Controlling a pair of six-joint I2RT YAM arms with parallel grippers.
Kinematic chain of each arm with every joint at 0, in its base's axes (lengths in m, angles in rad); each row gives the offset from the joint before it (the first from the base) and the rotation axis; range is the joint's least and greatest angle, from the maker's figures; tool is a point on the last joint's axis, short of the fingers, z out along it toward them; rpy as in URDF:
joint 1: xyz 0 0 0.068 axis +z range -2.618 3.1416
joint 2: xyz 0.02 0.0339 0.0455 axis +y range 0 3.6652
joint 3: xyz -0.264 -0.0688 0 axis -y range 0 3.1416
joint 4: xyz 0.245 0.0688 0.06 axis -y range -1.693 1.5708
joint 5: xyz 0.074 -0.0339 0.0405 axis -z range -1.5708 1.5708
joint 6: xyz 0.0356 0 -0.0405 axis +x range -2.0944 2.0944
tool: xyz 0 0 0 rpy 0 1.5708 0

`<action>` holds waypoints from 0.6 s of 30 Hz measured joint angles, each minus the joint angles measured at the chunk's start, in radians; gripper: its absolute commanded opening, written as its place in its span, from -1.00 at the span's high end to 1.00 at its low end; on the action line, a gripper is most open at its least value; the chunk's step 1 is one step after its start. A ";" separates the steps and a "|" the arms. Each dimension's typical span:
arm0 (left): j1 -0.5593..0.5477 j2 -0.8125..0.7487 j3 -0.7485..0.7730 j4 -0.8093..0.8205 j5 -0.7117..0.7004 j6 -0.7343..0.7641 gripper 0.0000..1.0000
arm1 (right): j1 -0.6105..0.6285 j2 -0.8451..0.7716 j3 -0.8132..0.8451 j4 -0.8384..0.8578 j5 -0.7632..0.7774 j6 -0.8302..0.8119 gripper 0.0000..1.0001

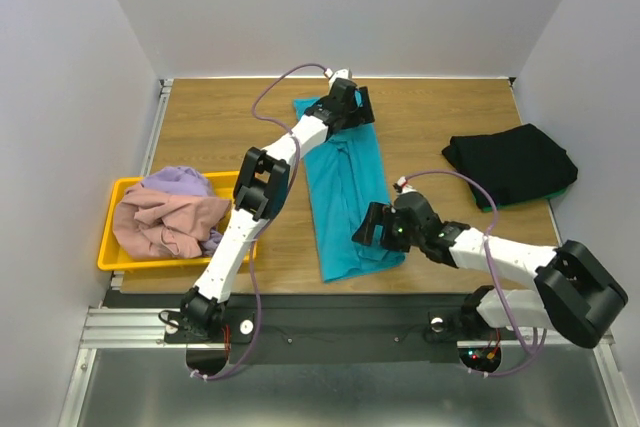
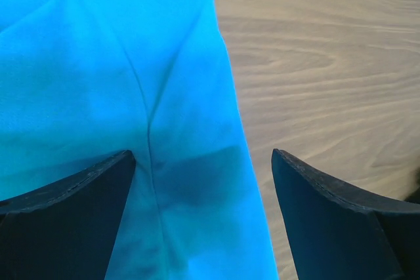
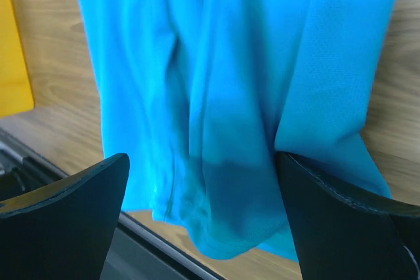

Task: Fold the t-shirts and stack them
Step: Fold the tshirt

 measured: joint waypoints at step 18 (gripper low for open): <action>0.037 0.039 0.018 0.112 0.093 -0.050 -0.97 | 0.256 -0.028 -0.002 -0.050 -0.096 0.018 -1.00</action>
